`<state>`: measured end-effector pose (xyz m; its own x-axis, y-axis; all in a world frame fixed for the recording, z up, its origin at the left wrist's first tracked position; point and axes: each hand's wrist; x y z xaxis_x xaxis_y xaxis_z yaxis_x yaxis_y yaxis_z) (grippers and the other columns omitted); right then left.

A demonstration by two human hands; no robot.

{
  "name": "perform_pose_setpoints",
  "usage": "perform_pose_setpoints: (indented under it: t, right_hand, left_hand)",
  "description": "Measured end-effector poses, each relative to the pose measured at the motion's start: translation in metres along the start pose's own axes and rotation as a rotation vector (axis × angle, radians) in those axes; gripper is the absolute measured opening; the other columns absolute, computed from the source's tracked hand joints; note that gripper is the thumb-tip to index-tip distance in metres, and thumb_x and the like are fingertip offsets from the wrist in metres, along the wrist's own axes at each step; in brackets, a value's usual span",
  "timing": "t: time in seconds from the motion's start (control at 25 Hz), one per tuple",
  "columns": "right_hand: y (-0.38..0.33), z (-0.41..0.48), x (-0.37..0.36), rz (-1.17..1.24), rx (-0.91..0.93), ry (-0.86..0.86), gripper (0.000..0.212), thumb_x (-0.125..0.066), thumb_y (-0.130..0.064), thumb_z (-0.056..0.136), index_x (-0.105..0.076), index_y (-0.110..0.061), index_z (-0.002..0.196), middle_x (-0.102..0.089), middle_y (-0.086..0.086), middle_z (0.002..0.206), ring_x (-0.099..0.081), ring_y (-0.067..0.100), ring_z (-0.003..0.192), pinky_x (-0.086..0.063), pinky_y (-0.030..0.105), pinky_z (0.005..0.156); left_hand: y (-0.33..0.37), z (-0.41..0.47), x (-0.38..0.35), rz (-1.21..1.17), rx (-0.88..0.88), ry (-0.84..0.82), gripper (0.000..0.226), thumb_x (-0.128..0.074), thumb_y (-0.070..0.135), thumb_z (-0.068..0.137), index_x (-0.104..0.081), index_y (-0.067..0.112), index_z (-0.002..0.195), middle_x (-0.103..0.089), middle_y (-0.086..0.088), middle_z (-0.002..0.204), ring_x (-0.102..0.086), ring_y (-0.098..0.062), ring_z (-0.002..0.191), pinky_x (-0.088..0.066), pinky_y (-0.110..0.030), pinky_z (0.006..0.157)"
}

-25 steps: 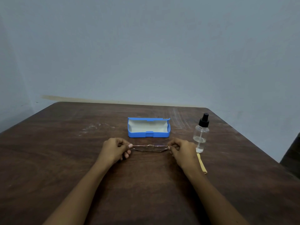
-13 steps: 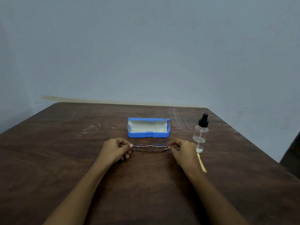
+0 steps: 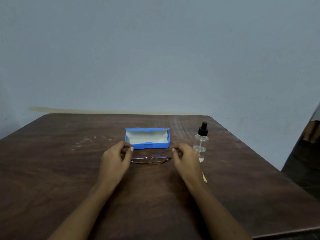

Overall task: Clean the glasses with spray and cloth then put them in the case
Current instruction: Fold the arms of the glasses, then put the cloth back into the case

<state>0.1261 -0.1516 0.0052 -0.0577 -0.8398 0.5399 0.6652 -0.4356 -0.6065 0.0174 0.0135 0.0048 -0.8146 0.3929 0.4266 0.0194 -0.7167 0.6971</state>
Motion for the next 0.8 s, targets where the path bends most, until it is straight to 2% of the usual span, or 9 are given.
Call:
perform_pose_setpoints:
  t: [0.04,0.12,0.16,0.24,0.36,0.44,0.52,0.68,0.8]
  right_hand:
    - [0.001,0.000,0.002,0.000,0.004,0.015,0.013,-0.054,-0.007,0.086,-0.067,-0.009,0.087,-0.066,0.002,0.084,-0.055,0.011,0.075,-0.045,0.026,0.068]
    - [0.004,0.000,0.008,-0.001,-0.001,0.025,0.013,-0.055,-0.009,0.086,-0.068,-0.010,0.088,-0.067,0.002,0.085,-0.057,0.012,0.076,-0.049,0.028,0.068]
    - [0.007,0.000,0.012,0.000,-0.009,0.030,0.012,-0.056,-0.009,0.086,-0.068,-0.010,0.087,-0.067,0.002,0.084,-0.057,0.012,0.075,-0.049,0.025,0.068]
    - [0.013,-0.002,0.023,0.004,-0.043,0.049,0.012,-0.058,-0.008,0.085,-0.069,-0.008,0.086,-0.066,0.000,0.080,-0.056,0.009,0.073,-0.041,0.008,0.063]
    - [0.028,-0.006,0.042,0.024,-0.081,0.048,0.010,-0.060,-0.005,0.083,-0.070,-0.006,0.083,-0.070,0.005,0.080,-0.059,0.012,0.072,-0.036,0.001,0.059]
    - [0.036,-0.010,0.052,0.022,-0.069,0.021,0.011,-0.061,-0.003,0.082,-0.070,-0.005,0.084,-0.071,0.008,0.082,-0.058,0.011,0.071,-0.036,0.000,0.061]
    - [0.043,-0.015,0.058,0.044,-0.085,0.023,0.014,-0.060,-0.001,0.081,-0.071,-0.006,0.087,-0.072,0.006,0.084,-0.057,0.006,0.071,-0.037,-0.001,0.061]
    - [0.052,-0.020,0.058,0.113,-0.177,0.025,0.019,-0.057,0.001,0.080,-0.072,-0.009,0.089,-0.063,-0.010,0.069,-0.054,-0.016,0.065,-0.036,-0.002,0.060]
    - [0.057,-0.019,0.056,0.114,-0.234,0.017,0.022,-0.055,0.001,0.081,-0.072,-0.012,0.088,-0.053,-0.021,0.061,-0.053,-0.016,0.059,-0.038,0.001,0.057]
  left_hand:
    - [0.005,-0.002,-0.004,-0.025,-0.063,-0.005,0.006,-0.059,0.012,0.084,-0.063,0.014,0.088,-0.058,0.006,0.067,-0.054,-0.012,0.062,-0.040,-0.014,0.058]
    - [0.016,-0.007,-0.014,-0.075,-0.178,-0.053,0.010,-0.056,0.012,0.084,-0.063,0.014,0.092,-0.058,0.005,0.075,-0.054,-0.005,0.072,-0.039,-0.007,0.061]
    - [0.022,-0.009,-0.020,-0.086,-0.230,-0.097,0.011,-0.054,0.016,0.084,-0.063,0.015,0.091,-0.058,0.005,0.079,-0.053,0.000,0.073,-0.038,-0.005,0.064]
    - [0.033,-0.014,-0.035,-0.083,-0.309,-0.210,0.015,-0.049,0.025,0.083,-0.062,0.019,0.090,-0.059,0.008,0.084,-0.050,0.005,0.078,-0.036,-0.005,0.070]
    - [0.052,-0.023,-0.063,-0.059,-0.374,-0.368,0.018,-0.051,0.027,0.085,-0.060,0.019,0.099,-0.059,0.008,0.097,-0.048,0.002,0.090,-0.033,-0.005,0.080]
    - [0.065,-0.029,-0.080,-0.037,-0.420,-0.430,0.022,-0.055,0.029,0.085,-0.058,0.020,0.104,-0.058,0.009,0.103,-0.047,-0.003,0.097,-0.034,-0.009,0.084]
    - [0.076,-0.035,-0.095,0.002,-0.421,-0.467,0.028,-0.055,0.039,0.081,-0.057,0.021,0.102,-0.059,0.008,0.102,-0.048,-0.008,0.096,-0.038,-0.020,0.083]
    - [0.084,-0.045,-0.111,0.156,-0.383,-0.450,0.055,-0.033,0.059,0.062,-0.054,0.017,0.091,-0.060,0.001,0.095,-0.050,-0.019,0.092,-0.037,-0.030,0.078]
    - [0.084,-0.053,-0.111,0.243,-0.413,-0.467,0.066,-0.028,0.062,0.057,-0.053,0.014,0.095,-0.058,-0.001,0.100,-0.049,-0.020,0.096,-0.036,-0.030,0.080]
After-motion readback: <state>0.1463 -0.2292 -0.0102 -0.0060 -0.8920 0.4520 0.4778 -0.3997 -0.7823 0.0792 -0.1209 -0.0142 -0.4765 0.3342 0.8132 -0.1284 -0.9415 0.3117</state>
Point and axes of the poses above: each hand's wrist, its own z-axis towards the middle knuckle, its own x-axis out of the back of the hand, y = z × x
